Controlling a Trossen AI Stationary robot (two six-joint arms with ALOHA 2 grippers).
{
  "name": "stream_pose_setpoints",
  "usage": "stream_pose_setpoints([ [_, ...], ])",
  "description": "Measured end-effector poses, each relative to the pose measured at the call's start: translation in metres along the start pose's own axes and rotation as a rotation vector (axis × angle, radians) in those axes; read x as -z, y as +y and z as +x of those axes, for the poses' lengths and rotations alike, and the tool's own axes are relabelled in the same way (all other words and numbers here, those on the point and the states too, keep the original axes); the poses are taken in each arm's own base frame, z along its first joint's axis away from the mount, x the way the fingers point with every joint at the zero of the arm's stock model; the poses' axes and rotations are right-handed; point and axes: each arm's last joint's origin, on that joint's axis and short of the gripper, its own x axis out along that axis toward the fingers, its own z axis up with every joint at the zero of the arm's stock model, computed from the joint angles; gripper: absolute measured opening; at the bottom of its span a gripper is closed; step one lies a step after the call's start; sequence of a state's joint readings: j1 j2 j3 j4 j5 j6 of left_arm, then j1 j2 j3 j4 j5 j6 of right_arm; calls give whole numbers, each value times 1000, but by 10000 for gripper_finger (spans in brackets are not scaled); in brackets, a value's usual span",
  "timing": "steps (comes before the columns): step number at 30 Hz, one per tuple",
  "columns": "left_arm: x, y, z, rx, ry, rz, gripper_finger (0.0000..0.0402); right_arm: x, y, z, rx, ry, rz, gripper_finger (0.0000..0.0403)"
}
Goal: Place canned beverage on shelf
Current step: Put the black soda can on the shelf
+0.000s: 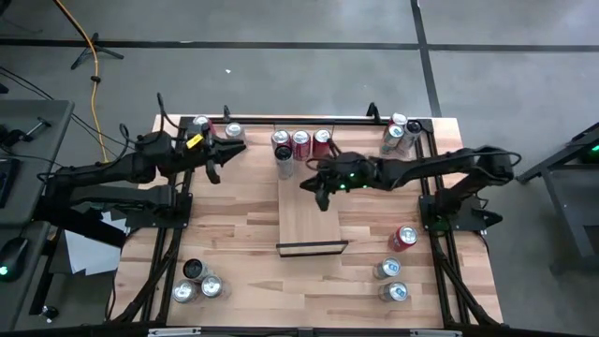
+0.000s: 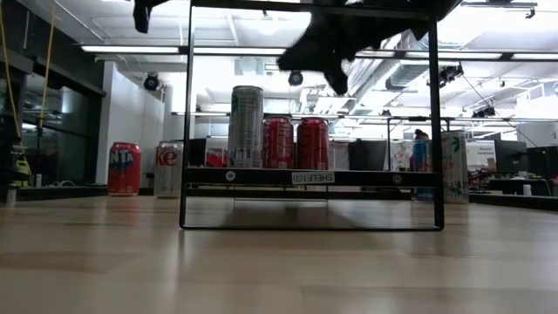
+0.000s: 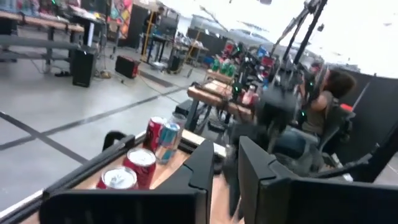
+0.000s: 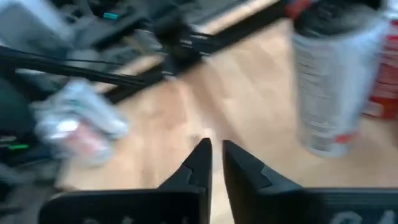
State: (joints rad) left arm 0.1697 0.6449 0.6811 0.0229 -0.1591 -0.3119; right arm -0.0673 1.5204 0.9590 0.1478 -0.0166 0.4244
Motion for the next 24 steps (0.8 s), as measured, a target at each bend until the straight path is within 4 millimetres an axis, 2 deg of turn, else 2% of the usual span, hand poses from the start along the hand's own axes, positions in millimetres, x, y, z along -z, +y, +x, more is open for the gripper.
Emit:
stream_pose_setpoints([
  [3,-1,0,-1,-17,-12,-1,14,8,-13,16,121,8,7,27],
  [6,-1,1,-1,-25,-13,-2,3,7,-20,32,147,25,-2,6],
  [12,-1,1,-1,-28,-15,-7,3,-2,-19,61,143,67,-98,1],
  [15,-1,1,-1,-34,-16,-10,1,-6,-21,66,157,79,-124,1],
  [24,-1,2,-1,-66,-24,-10,1,-17,-39,62,248,61,-161,0],
])
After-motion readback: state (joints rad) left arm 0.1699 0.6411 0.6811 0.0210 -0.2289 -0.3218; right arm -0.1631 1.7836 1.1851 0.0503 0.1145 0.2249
